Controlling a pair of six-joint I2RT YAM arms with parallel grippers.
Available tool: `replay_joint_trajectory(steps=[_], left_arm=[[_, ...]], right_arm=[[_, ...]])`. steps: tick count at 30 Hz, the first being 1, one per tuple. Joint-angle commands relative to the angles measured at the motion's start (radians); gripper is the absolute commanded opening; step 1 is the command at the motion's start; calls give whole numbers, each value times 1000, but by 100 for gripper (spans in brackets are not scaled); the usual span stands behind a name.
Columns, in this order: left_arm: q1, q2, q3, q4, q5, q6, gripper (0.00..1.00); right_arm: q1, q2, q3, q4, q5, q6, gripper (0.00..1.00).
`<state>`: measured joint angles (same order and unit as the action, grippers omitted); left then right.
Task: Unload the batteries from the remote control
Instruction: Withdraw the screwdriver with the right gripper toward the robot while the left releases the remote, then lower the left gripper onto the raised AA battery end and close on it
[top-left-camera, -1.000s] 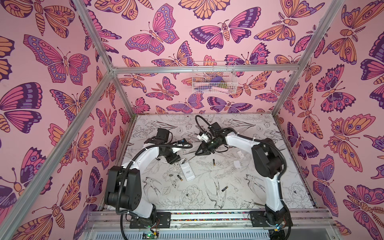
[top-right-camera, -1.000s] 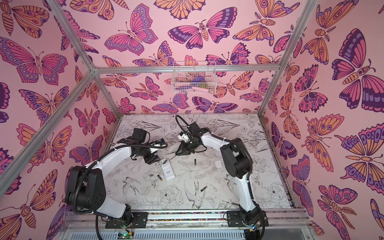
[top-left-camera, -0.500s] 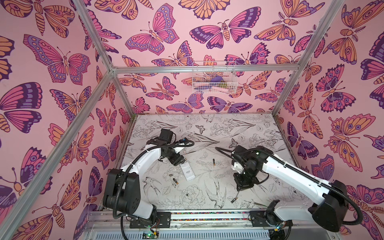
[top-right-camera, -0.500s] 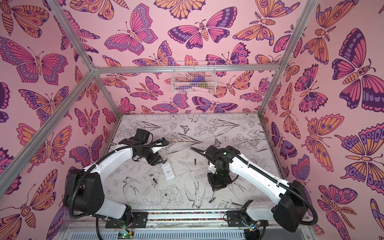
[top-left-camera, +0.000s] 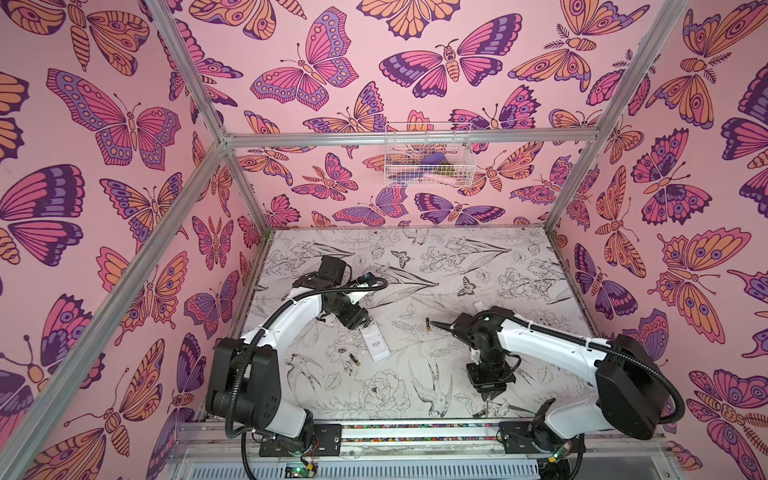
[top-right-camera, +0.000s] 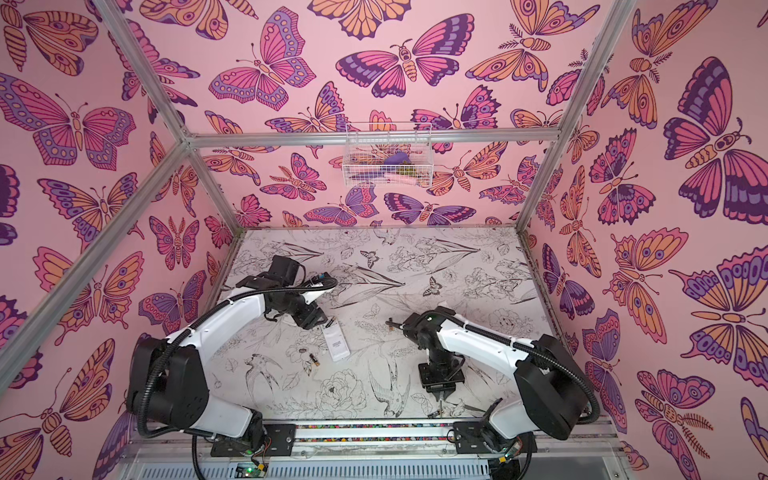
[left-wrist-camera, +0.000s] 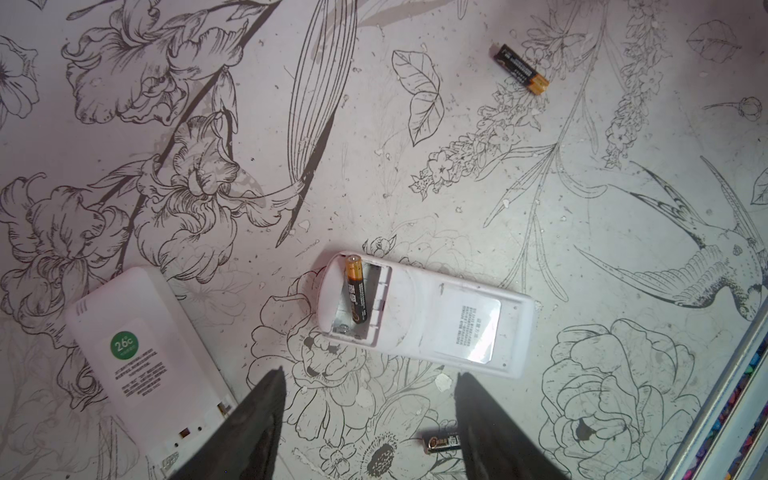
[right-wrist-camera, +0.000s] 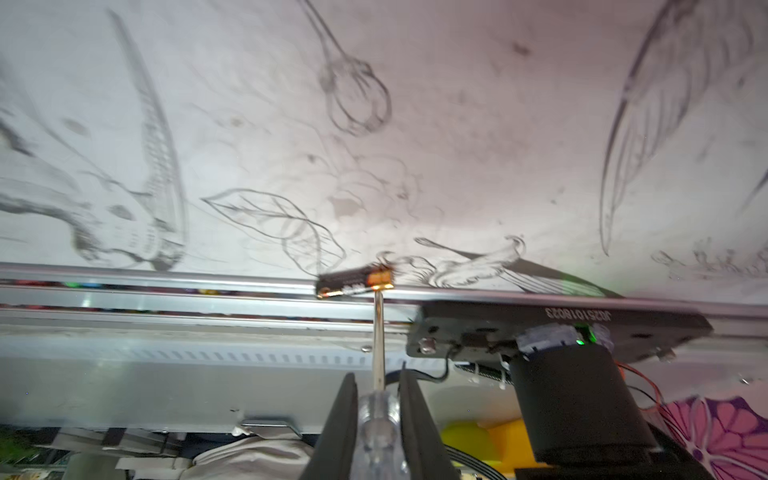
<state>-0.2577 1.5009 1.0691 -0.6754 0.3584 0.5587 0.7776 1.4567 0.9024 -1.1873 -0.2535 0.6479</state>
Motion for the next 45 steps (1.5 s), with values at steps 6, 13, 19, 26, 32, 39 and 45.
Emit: replay_joint_trajectory(steps=[6,13,19,26,32,39,45], left_arm=[[-2,7,14,-18,9,2,67],[-2,6,18,-14,4,-8,67],[-8,43,25,-14,40,-85,63],[-48,114,7,39,3,-176,53],[-60,194,30,58,-45,-243,40],[-78,251,50,71,-98,-256,35],[-100,275,58,89,-162,-263,35]], right_arm=[[-49,-11,92,162,-65,10,0],[-98,-17,225,148,9,-51,0],[-169,-31,277,190,43,-104,0],[-224,-27,281,304,34,-134,0],[-254,2,250,385,9,-152,0],[-261,15,236,439,-9,-156,0],[-263,13,209,467,-12,-153,0]])
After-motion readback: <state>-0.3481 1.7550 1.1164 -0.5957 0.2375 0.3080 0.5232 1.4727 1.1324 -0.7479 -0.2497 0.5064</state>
